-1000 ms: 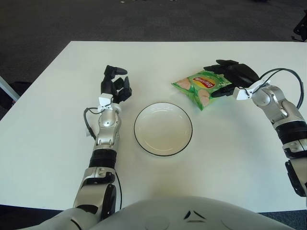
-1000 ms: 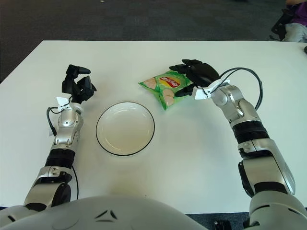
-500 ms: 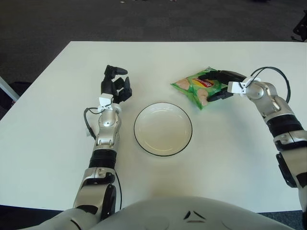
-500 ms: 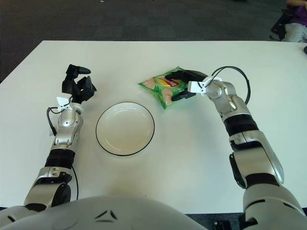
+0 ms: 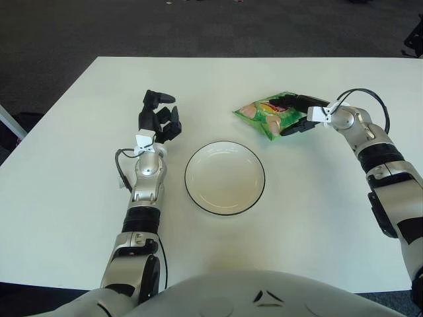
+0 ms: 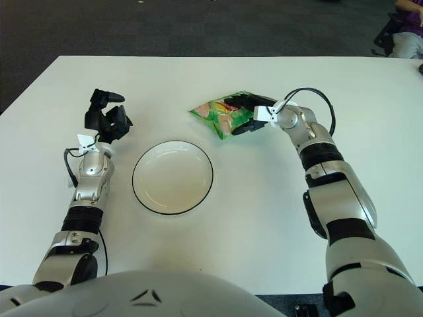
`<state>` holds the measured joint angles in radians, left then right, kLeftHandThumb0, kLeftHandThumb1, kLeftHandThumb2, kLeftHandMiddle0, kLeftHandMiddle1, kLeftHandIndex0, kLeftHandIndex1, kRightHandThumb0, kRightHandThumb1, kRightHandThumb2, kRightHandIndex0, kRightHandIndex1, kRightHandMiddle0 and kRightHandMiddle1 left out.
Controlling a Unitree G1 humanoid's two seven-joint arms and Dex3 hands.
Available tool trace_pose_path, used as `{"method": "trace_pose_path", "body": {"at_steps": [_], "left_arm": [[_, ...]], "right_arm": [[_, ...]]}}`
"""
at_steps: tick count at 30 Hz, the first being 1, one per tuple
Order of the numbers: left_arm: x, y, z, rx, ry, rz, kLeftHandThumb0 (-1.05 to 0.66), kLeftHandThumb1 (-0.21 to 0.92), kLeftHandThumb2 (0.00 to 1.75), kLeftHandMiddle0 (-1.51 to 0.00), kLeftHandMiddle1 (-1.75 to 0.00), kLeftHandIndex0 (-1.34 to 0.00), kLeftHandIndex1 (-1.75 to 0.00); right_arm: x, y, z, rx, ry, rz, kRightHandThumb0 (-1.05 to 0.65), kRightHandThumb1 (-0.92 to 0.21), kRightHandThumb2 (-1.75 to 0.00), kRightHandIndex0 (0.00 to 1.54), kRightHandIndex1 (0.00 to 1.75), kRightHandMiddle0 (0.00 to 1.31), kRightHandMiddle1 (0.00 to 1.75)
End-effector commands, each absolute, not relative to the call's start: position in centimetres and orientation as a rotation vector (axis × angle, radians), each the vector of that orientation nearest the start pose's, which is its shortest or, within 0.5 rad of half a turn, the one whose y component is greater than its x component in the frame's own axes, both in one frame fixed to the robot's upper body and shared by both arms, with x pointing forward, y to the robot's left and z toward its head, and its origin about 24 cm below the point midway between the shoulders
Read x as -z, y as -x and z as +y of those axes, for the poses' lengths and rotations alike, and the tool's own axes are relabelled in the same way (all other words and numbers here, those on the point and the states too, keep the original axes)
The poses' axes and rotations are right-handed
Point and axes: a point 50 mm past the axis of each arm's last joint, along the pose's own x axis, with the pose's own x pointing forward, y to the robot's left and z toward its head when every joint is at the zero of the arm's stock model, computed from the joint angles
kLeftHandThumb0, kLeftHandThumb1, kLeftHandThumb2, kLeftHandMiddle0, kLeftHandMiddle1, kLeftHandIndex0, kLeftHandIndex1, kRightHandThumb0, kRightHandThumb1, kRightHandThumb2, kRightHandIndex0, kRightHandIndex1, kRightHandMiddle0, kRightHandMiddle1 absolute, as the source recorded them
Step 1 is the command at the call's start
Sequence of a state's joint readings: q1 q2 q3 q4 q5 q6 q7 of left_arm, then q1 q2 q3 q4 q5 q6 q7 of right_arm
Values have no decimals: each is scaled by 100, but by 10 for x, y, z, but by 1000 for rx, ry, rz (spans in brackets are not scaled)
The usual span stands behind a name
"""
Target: Put the snack into the plate.
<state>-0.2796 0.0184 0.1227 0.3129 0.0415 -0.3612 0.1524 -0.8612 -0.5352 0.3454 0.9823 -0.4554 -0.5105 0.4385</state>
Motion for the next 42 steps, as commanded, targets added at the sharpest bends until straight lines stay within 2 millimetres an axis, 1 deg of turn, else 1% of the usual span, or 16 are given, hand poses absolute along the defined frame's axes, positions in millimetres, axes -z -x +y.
{"method": "trace_pose_path", "body": {"at_steps": [1, 7, 11, 16, 19, 20, 21, 23, 24, 25, 27, 29, 32, 34, 38, 42], "left_arm": [[-79, -299, 169, -199, -26, -325, -38, 67, 85, -95, -175, -36, -175], [-79, -299, 169, -200, -23, -324, -38, 67, 86, -95, -175, -36, -175], [-79, -299, 169, -200, -22, -324, -38, 67, 86, -95, -175, -36, -175], [-79, -299, 170, -202, -20, -324, -38, 66, 86, -96, -175, -36, -175], [-80, -299, 170, -203, -19, -324, -38, 66, 86, -96, -175, -36, -175], [-80, -299, 170, -204, -19, -324, -38, 66, 86, -96, -175, -36, -175], [-80, -299, 170, -204, -18, -324, -38, 66, 86, -96, -175, -36, -175], [-80, -299, 170, -204, -18, -324, -38, 66, 86, -96, -175, -36, -174], [-80, -299, 170, -204, -18, -324, -38, 66, 86, -96, -175, -36, -175], [-80, -299, 170, -205, -17, -325, -38, 66, 86, -96, -175, -36, -175], [-80, -299, 170, -205, -16, -326, -38, 66, 86, -96, -175, -36, -175], [-80, -299, 170, -205, -16, -327, -38, 66, 86, -96, -175, -36, -175], [-80, -299, 171, -204, -16, -328, -38, 66, 86, -96, -175, -36, -175], [-80, -299, 171, -204, -17, -329, -38, 66, 86, -96, -175, -36, -175], [-80, -299, 171, -204, -17, -330, -38, 66, 86, -96, -175, -36, -175], [-80, -300, 171, -204, -16, -331, -38, 67, 86, -97, -175, -36, -175]], "right_arm": [[-91, -371, -184, -760, 1170, 47, -71, -87, 0, 5, 1, 24, 0], [-75, -367, -182, -727, 1204, -2, -73, -87, 0, 10, 2, 26, 1], [-69, -363, -182, -698, 1233, -51, -74, -87, 0, 22, 2, 34, 4], [-65, -361, -182, -664, 1251, -106, -60, -86, 0, 57, 6, 67, 11], [-61, -359, -182, -601, 1275, -153, -49, -84, 0, 71, 10, 79, 18], [-59, -359, -183, -571, 1282, -165, -31, -87, -3, 64, 51, 78, 52], [-57, -358, -183, -552, 1287, -172, -20, -89, -6, 58, 79, 75, 75], [-52, -358, -185, -476, 1320, -186, -10, -90, -10, 52, 103, 73, 97], [-50, -357, -186, -441, 1340, -194, -7, -91, -15, 47, 113, 66, 114], [-47, -357, -187, -398, 1371, -200, -5, -91, -17, 45, 117, 64, 120], [-43, -356, -188, -348, 1411, -209, -2, -81, -48, 36, 134, 49, 150], [-42, -356, -188, -320, 1436, -218, -1, -73, -69, 32, 153, 38, 162], [-39, -354, -189, -297, 1460, -236, 0, -62, -81, 48, 138, 39, 170], [-37, -352, -190, -278, 1470, -260, 0, -56, -90, 52, 141, 39, 172], [-38, -349, -190, -239, 1440, -307, 0, -39, -118, 53, 166, 46, 168], [-39, -348, -190, -211, 1407, -336, 0, -33, -127, 56, 173, 50, 163]]}}
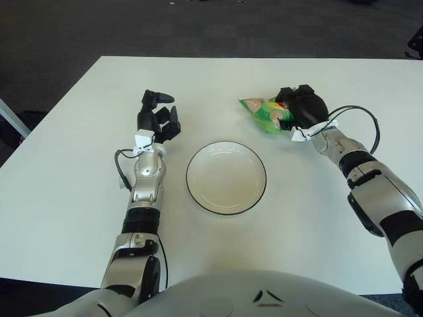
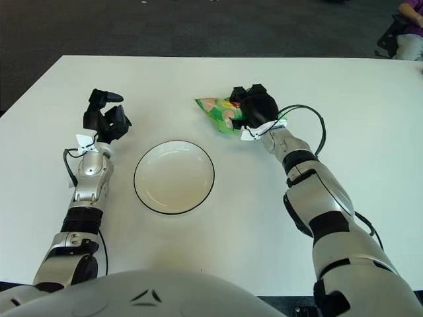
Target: Put the snack into the plate.
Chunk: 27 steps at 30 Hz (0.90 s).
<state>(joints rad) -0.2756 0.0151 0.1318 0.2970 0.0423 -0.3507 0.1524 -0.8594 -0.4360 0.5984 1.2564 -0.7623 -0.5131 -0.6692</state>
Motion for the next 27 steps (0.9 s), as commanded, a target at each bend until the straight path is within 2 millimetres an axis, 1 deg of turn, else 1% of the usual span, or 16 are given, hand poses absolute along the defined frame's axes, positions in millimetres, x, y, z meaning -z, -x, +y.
{"method": "trace_pose_path", "body": {"at_steps": [1, 6, 10, 16, 27], "left_arm": [[-80, -300, 171, -204, -16, -331, -38, 67, 86, -97, -175, -36, -175], [-80, -300, 171, -204, -15, -332, -38, 67, 85, -97, -175, -36, -175], [-80, -300, 171, -204, -15, -332, -38, 67, 86, -97, -175, -36, -175], [-81, -300, 171, -205, -16, -331, -38, 66, 86, -98, -175, -36, -175], [-80, -301, 172, -203, -21, -326, -38, 66, 86, -98, -175, -36, -175]], "right_arm": [[-39, -348, -190, -203, 1395, -343, 0, -32, -127, 57, 173, 50, 163], [-43, -347, -191, -163, 1335, -367, 0, -31, -129, 57, 174, 50, 163], [-52, -347, -191, -105, 1201, -404, 0, -31, -130, 57, 175, 49, 165], [-73, -349, -186, -49, 1076, -548, 0, -32, -130, 57, 175, 46, 168], [-108, -353, -175, -54, 992, -707, 0, -32, -131, 57, 175, 44, 171]]}}
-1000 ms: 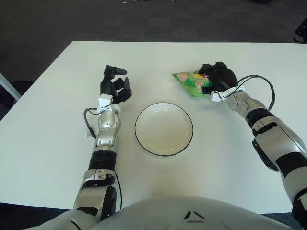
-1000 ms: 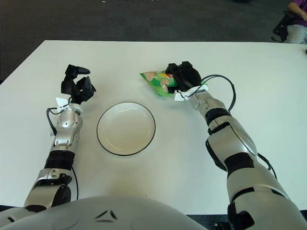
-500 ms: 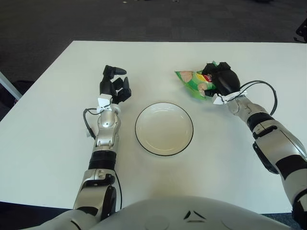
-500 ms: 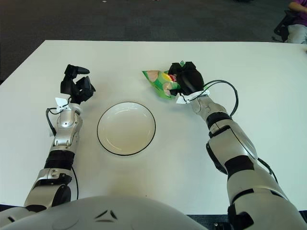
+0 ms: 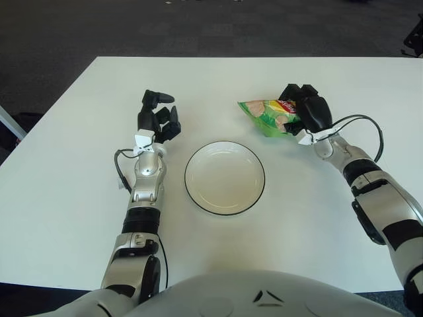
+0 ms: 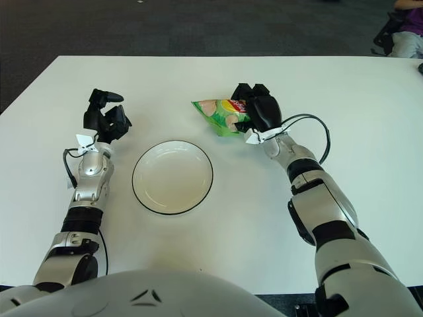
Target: Put the snack into the plate.
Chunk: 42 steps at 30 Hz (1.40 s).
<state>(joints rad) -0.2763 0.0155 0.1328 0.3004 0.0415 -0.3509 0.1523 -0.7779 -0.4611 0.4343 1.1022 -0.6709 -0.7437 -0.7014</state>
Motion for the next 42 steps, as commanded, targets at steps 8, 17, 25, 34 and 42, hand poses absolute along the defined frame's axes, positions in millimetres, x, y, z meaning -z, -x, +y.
{"method": "trace_pose_path", "body": {"at_steps": [8, 17, 25, 34, 42], "left_arm": [[-79, -302, 172, -205, -35, -319, -38, 66, 86, -98, -175, -36, -175], [-75, -304, 172, -210, -51, -303, -38, 66, 86, -98, -175, -37, -174], [-72, -306, 172, -212, -55, -288, -38, 66, 86, -98, -175, -37, -174], [-70, -307, 171, -211, -56, -283, -38, 66, 86, -96, -175, -36, -175], [-67, -309, 171, -211, -56, -265, -38, 67, 85, -95, -175, -36, -175]], "right_arm": [[-134, -344, -165, -69, 858, -881, 27, -48, -111, 47, 175, 49, 174], [-155, -333, -152, -141, 822, -998, 39, -56, -100, 42, 175, 53, 175], [-160, -318, -139, -230, 793, -1054, 39, -57, -99, 42, 175, 54, 175], [-161, -303, -125, -363, 776, -1115, 7, -81, -36, 81, 175, 61, 175], [-157, -289, -118, -457, 759, -1130, 4, -85, -27, 84, 175, 62, 175]]}}
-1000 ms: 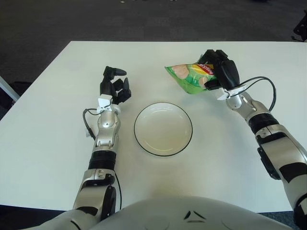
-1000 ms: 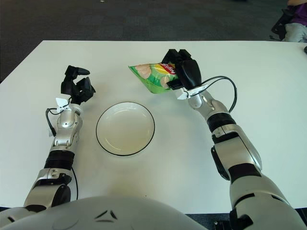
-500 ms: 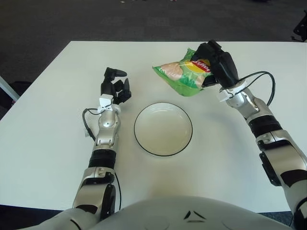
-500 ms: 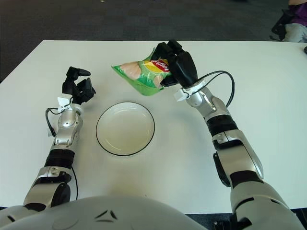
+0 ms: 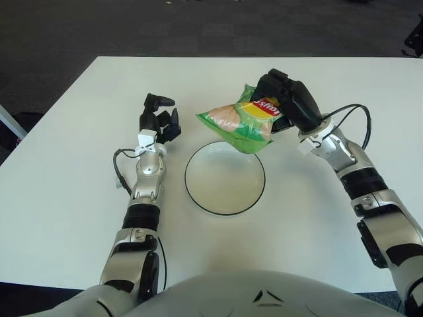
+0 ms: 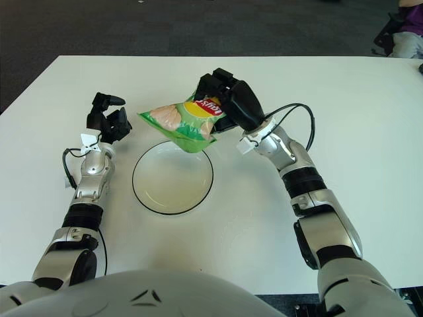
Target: Put the snack into the plate.
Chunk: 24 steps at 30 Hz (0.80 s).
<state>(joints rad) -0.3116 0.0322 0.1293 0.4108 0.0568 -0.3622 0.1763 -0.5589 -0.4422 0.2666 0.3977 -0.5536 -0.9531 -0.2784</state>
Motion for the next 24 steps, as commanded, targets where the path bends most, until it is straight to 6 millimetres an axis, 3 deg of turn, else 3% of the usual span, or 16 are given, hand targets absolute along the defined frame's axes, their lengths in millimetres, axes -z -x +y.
{"method": "trace_pose_path", "body": {"at_steps": [1, 14, 20, 22, 24], "left_arm": [[-66, -309, 171, -211, -56, -264, -38, 67, 85, -95, -175, -36, -175], [-64, -310, 172, -208, -59, -250, -38, 68, 84, -93, -175, -35, -175], [-63, -311, 172, -206, -57, -247, -38, 68, 83, -92, -175, -35, -175], [-63, -311, 172, -205, -56, -247, -38, 69, 83, -92, -175, -34, -175], [-63, -311, 172, -204, -56, -246, -38, 69, 83, -91, -175, -34, -175]], "right_arm": [[-156, -287, -117, -470, 757, -1127, 4, -85, -27, 84, 175, 63, 175], [-151, -280, -111, -696, 678, -1063, 5, -86, -25, 84, 175, 62, 175], [-152, -281, -108, -723, 663, -1077, 4, -87, -26, 69, 175, 58, 175], [-152, -282, -108, -728, 663, -1080, 23, -79, -51, 53, 167, 52, 175], [-152, -282, -108, -734, 667, -1082, 12, -71, -66, 49, 160, 45, 168]]}}
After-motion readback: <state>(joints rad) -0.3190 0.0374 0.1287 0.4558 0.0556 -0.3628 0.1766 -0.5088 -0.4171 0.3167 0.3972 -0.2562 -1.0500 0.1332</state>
